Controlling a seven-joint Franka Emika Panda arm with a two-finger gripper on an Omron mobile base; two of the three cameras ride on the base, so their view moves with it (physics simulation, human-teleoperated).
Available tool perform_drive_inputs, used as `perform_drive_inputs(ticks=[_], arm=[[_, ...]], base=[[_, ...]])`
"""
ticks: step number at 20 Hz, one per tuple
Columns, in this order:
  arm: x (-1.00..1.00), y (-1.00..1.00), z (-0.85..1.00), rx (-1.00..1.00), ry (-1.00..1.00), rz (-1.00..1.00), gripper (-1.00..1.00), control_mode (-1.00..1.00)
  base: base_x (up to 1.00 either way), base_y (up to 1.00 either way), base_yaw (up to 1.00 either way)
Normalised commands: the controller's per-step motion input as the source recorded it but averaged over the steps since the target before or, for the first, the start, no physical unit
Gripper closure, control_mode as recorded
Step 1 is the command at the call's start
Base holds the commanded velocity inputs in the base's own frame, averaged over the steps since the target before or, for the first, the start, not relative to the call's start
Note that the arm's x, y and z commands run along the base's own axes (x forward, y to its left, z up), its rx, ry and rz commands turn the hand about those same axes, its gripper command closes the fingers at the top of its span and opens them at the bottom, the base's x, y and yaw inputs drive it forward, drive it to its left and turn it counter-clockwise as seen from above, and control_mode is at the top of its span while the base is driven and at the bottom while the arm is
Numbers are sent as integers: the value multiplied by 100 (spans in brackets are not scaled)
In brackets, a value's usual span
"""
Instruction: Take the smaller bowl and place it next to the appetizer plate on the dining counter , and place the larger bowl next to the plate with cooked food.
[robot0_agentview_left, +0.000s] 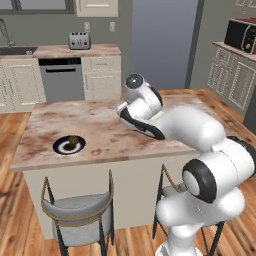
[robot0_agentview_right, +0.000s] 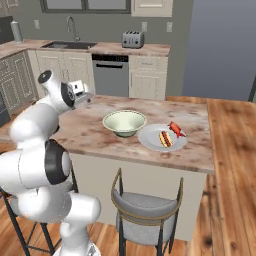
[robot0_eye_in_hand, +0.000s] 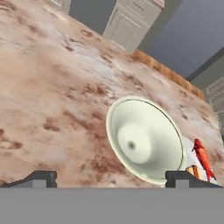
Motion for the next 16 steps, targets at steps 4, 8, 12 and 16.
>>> perform_drive_inputs(ticks=[4,8,12,16], arm=[[-100,-16,84,29,0,-3,-100,-100],[-100,-39,29,17,0,-14,-100,-100],[-97,-38,-2,18,2,-15,-100,-100],[-78,-18,-29,9,3,-12,-100,-100]], base=[[0,0,0],[0,0,0],[0,0,0],[0,0,0]])
